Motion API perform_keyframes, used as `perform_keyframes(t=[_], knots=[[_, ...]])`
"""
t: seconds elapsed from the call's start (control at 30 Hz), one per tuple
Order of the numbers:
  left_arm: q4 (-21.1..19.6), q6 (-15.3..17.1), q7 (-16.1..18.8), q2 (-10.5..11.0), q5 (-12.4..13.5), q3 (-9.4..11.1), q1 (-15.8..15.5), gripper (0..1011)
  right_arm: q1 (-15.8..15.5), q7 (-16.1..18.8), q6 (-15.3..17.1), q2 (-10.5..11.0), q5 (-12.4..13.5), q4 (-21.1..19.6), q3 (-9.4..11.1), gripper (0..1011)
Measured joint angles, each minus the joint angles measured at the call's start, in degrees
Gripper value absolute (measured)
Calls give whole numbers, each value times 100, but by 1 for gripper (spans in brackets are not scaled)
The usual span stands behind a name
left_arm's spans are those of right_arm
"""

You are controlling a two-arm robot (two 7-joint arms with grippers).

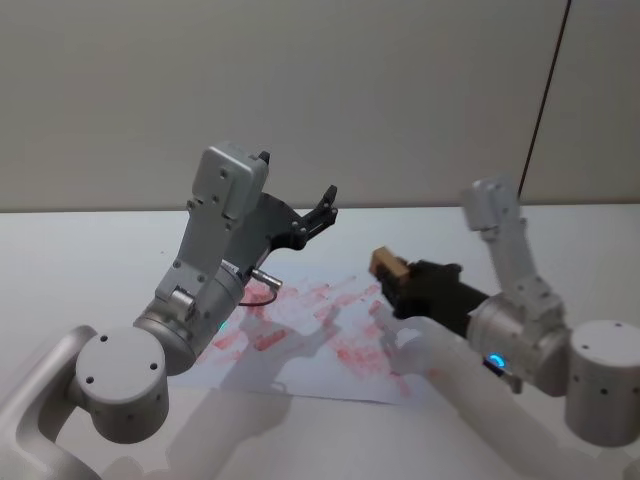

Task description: Use the one hand to pick up the stamp and affix it onto the A4 paper.

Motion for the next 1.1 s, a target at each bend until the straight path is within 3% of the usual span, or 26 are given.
perform_keyframes(t=[0.53,1.1], knots=[[0,0,0,0,0,0,0,1002,364,268,487,-356,-558,813,-321,221],[0,0,0,0,0,0,0,1001,491,309,618,-451,-751,1180,-395,220]])
